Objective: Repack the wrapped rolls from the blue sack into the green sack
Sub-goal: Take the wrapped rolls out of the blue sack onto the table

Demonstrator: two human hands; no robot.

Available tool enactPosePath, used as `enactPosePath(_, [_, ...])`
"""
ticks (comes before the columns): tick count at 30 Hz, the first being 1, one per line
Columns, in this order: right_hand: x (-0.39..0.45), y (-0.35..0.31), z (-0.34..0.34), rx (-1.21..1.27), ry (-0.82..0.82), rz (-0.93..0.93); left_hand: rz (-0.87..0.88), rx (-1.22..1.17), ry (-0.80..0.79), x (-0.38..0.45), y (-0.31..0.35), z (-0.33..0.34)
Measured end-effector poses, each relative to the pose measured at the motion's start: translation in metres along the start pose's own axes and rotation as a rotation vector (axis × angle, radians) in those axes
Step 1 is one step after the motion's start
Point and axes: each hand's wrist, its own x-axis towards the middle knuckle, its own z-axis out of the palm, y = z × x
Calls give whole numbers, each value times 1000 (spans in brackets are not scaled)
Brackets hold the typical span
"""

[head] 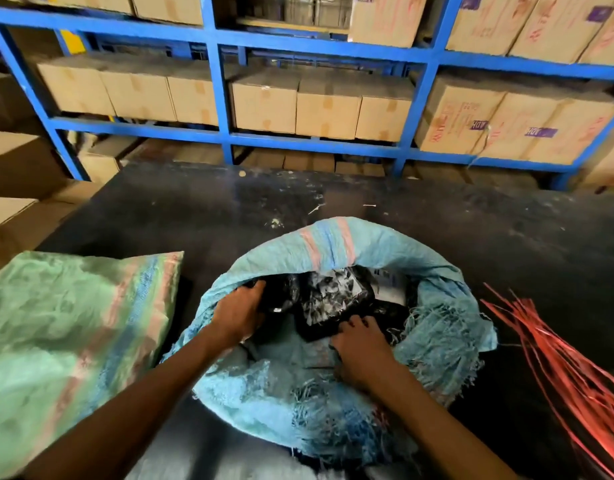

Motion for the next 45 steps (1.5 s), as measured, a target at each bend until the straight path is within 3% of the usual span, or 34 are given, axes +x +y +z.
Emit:
enactPosePath(4, [-7,-22,-4,59,82,51,-1,-258,63,-11,-16,-3])
enactPosePath(8, [-15,-6,-4,279,161,283,73,-313,56,-24,-13,-10])
enactPosePath(12, [-34,26,5,405,134,260,203,-231,77,-35,5,-14])
enactPosePath(15, [-54,47,5,654,409,229,253,-141,187,-45,31,-25])
enactPosePath(19, [-85,60,4,957,762,141,297,-315,342,-57,68,-55])
enactPosePath(25, [-168,67,9,1151,969,65,330,-540,367,-81,125,-99])
enactPosePath(28, [-220,66,22,1028,931,61,395,-521,312,-104,151,-108])
enactPosePath(36, [-325,21,81,810,511,55,468,-277,142,-188,210,-66])
enactPosePath(39, [-334,-4,112,727,463,28,480,-254,62,-213,215,-25])
enactPosePath(42, [-329,-22,146,580,417,20,434,-374,-55,-230,214,10])
enactPosePath(45, [-324,-32,179,371,498,50,388,-478,-142,-240,211,40])
